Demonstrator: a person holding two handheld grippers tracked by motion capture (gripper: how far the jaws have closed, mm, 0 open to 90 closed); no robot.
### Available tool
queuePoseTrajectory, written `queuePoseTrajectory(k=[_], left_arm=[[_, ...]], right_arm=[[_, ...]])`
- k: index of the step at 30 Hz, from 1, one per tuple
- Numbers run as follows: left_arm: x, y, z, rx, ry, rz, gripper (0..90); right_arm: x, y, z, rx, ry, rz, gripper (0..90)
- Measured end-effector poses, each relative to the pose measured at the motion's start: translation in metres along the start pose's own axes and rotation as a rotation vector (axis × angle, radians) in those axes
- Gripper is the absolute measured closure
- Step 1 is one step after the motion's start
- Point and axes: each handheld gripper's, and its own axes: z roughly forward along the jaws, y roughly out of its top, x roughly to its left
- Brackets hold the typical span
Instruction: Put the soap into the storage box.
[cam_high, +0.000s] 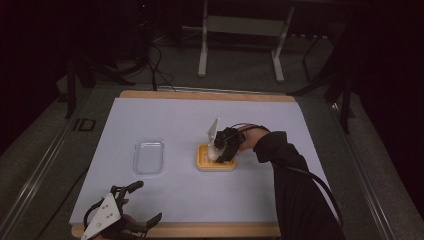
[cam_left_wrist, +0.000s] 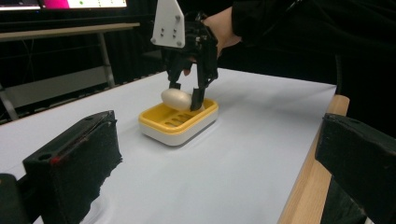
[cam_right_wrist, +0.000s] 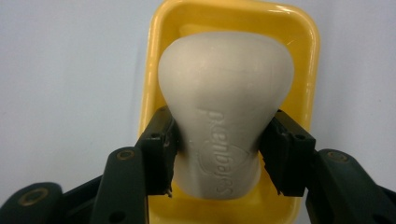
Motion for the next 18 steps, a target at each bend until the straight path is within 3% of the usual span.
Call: queuePoseTrajectory(k=[11, 18], left_arm=[[0.000, 0.000, 0.000, 0.000, 0.000, 0.000, 0.1], [0.000, 0.000, 0.000, -0.001, -0.001, 0.001, 0.1]], right_arm=[[-0.001, -0.005, 0.012, -0.038, 0.011, 0.025, 49.1], [-0.003, -0.004, 0.018, -0.021, 0.010, 0.047, 48.2]])
